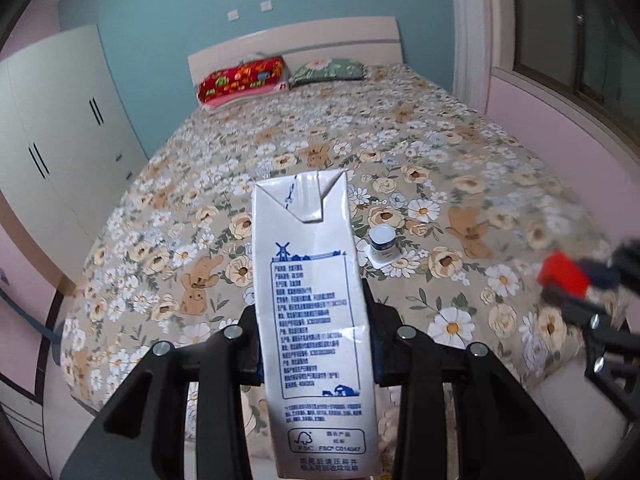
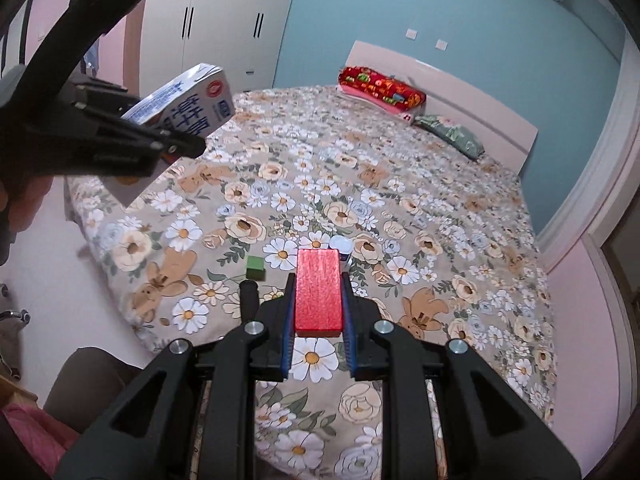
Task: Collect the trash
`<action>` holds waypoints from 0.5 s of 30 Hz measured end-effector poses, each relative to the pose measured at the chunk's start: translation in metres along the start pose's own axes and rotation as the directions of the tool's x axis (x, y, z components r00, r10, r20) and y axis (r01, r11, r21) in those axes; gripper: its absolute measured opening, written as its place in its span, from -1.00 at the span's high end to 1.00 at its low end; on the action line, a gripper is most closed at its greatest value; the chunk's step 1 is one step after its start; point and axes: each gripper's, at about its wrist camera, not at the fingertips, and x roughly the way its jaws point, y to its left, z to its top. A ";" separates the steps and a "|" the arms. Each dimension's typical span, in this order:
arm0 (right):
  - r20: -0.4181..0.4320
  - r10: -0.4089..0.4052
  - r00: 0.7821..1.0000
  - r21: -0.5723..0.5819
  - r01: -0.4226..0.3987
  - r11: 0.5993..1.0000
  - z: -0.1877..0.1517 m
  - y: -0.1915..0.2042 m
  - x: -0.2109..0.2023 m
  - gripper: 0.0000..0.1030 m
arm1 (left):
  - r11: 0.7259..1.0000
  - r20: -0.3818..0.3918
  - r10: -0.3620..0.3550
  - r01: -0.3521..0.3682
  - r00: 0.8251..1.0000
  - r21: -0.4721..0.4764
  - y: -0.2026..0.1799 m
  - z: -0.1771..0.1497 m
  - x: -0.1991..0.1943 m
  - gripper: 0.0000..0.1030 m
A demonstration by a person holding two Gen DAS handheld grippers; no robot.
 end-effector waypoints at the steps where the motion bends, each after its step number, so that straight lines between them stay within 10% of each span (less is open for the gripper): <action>1: 0.005 -0.005 1.000 0.000 0.005 1.000 -0.001 0.002 -0.007 0.59 | 1.000 0.013 0.000 0.000 1.000 0.012 -0.001 -0.005 -0.012 0.27; 15: 0.070 -0.038 0.997 0.005 0.037 0.999 -0.022 0.028 -0.104 0.59 | 0.994 0.126 -0.002 -0.012 0.992 0.108 -0.018 -0.065 -0.108 0.26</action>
